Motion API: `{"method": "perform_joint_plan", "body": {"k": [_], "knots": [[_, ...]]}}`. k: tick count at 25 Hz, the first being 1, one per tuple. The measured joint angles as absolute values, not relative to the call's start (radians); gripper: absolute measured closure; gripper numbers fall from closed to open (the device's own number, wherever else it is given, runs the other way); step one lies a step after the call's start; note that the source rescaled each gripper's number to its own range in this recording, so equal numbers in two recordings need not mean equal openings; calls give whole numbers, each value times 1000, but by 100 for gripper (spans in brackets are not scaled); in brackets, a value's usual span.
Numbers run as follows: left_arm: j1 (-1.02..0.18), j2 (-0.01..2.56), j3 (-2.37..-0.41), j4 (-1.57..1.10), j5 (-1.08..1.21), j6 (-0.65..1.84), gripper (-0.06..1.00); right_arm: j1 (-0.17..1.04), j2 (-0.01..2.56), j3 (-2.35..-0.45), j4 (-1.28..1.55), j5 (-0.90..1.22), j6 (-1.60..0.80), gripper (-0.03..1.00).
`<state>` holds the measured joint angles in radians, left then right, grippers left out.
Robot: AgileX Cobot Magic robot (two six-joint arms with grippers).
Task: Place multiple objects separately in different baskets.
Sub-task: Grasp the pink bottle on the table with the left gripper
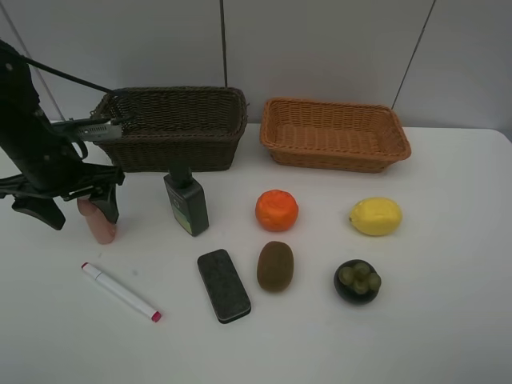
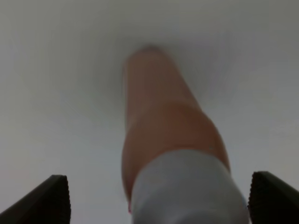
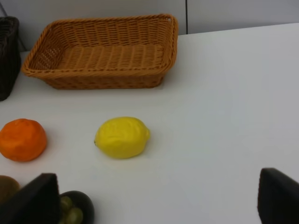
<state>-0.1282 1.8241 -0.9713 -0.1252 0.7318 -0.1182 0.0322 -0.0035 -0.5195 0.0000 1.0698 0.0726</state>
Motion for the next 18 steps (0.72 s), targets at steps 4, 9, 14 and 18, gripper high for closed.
{"method": "perform_joint_plan", "body": {"k": [4,9,14,18], "knots": [[-128,1847,-971,-126,697,-117,-5,32,-3,-520,0,1070,73,-3],[-128,1847,-971,-129,687,-118,44,32,-3,-520,0,1070,73,-3],[-128,1847,-971,-132,692,-118,66,32,-3,-520,0,1070,73,-3],[-128,1847,-979,-132,709,-118,66,32,-3,-520,0,1070,73,-3]]}}
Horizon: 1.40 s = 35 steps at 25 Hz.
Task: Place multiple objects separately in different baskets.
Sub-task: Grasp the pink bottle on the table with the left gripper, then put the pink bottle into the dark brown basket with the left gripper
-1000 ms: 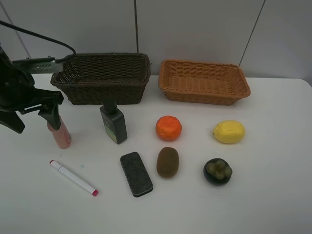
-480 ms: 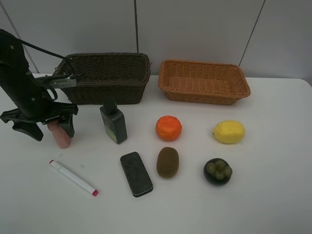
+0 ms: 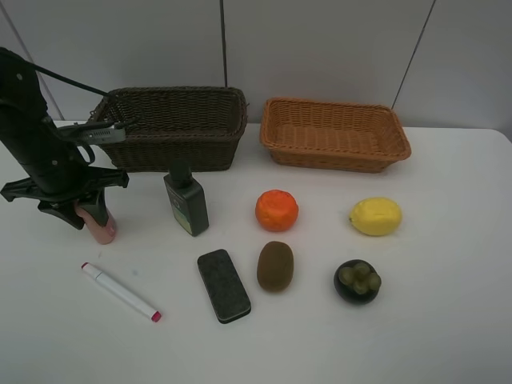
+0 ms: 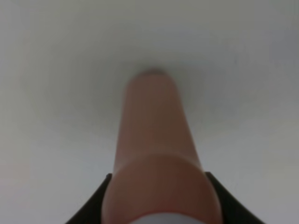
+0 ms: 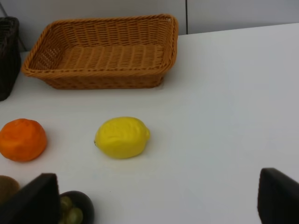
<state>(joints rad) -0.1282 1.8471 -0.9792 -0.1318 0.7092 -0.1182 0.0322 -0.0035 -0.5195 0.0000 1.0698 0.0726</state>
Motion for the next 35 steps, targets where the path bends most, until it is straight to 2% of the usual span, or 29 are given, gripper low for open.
{"method": "perform_joint_plan", "body": {"k": [4,11,22,28,29,31,32,33,35], "knots": [[-128,1822,-1060,-140,837,-92,66,32,-3,-520,0,1070,73,-3],[-128,1831,-1425,-192,1098,-31,66,32,-3,-520,0,1070,73,-3],[-128,2203,-2019,-87,1092,-32,66,32,-3,-520,0,1070,73,-3],[-127,2368,-2158,43,1088,-41,65,32,-3,-520,0,1070,73,-3],[-127,2379,-2161,50,1087,-46,57,32,-3,-520,0,1070,73,-3],[-127,2395,-2163,57,1088,-78,27,32,-3,-520,0,1070,73,-3],[-127,2396,-2164,59,1088,-104,16,32,-3,-520,0,1070,73,-3],[-127,2397,-2164,59,1090,-137,8,32,-3,-520,0,1070,73,-3],[-127,2397,-2168,62,1100,-183,1,32,-3,-520,0,1070,73,-3]]}}
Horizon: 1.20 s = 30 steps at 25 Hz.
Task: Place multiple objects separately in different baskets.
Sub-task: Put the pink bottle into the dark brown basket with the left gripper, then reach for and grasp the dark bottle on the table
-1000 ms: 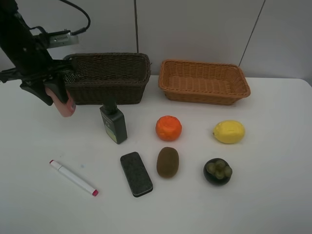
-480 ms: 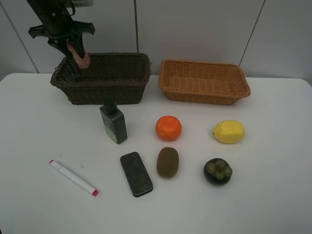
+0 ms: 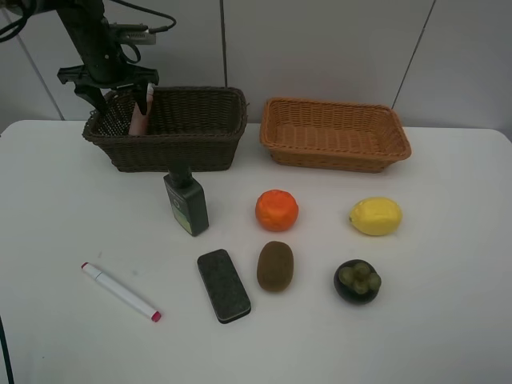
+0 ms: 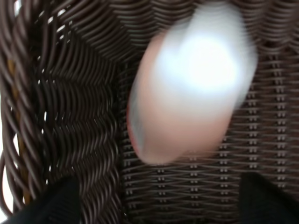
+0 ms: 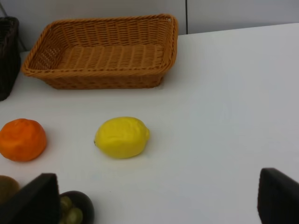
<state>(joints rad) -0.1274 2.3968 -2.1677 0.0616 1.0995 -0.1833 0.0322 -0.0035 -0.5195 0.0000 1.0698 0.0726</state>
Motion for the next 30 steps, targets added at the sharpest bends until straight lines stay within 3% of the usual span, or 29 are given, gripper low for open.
{"method": "perform_joint_plan", "body": {"k": [11,21,30], "knots": [[-127,2309,-2292,-129,1200,-183,-2,32,-3,-520,0,1070,73,-3],[-201,1935,-1797,-193,1198,-20,-2,32,-3,-520,0,1070,73,-3],[-348,1789,-1557,-169,1198,-469,-2,32,-3,-520,0,1070,73,-3]]}}
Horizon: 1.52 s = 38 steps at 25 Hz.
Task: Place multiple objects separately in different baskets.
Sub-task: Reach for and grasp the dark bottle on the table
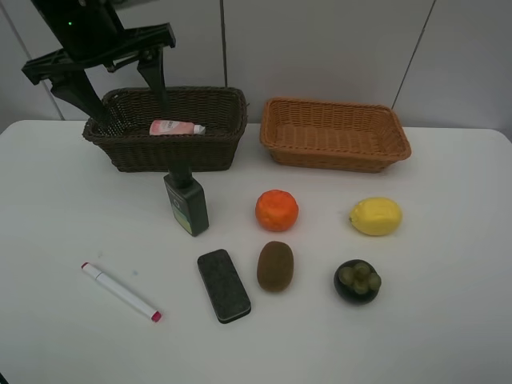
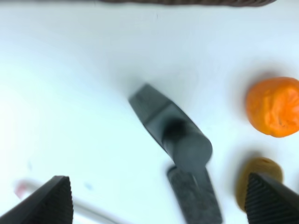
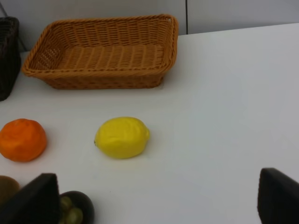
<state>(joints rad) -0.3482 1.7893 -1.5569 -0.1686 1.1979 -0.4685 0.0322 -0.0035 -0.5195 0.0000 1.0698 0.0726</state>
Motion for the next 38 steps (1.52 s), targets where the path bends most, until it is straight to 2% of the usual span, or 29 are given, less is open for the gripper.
{"method": "perform_joint_plan", "body": {"k": [8,38], "knots": [[-480,1942,-1537,-169,1200,-588,-2,32,-3,-520,0,1070,73,-3],[-490,2056,-1536,-102,1030,-786,-2,32,-3,-520,0,1070,73,-3]]}}
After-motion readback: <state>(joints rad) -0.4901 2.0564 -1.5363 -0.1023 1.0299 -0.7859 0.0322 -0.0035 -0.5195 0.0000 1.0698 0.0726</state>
